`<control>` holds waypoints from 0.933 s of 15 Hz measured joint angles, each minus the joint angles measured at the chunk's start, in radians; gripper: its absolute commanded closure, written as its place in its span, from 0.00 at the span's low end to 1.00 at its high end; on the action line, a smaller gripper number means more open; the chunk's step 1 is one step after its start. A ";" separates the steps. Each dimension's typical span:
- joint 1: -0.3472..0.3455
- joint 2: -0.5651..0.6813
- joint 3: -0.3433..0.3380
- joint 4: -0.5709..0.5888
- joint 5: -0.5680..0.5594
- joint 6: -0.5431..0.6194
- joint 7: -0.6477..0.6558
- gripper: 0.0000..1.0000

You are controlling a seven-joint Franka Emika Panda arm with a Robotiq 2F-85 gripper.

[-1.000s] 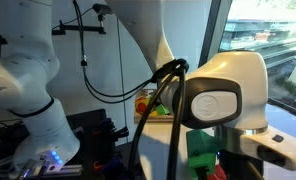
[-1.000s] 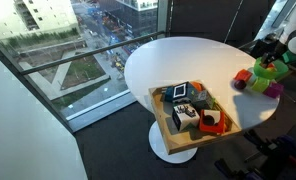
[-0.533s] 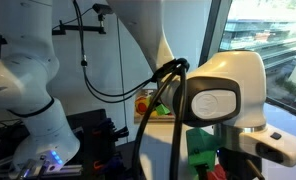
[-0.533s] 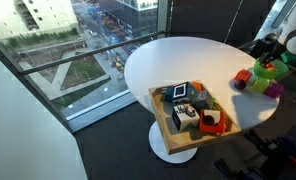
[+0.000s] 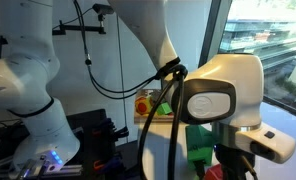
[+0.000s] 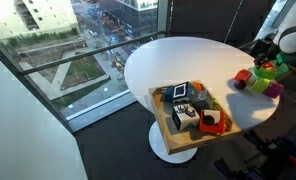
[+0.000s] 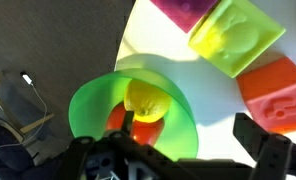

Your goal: Pick up the yellow lemon toy and put in the green bowl, slide the green bowl a little to the left

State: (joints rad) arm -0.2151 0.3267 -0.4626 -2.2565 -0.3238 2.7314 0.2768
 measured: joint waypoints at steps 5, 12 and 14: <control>-0.006 0.012 0.015 0.000 0.031 0.001 -0.029 0.00; -0.029 0.019 0.053 -0.001 0.105 0.002 -0.093 0.00; -0.036 0.021 0.065 -0.001 0.124 0.002 -0.110 0.00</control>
State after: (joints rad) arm -0.2507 0.3473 -0.3980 -2.2574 -0.1999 2.7332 0.1664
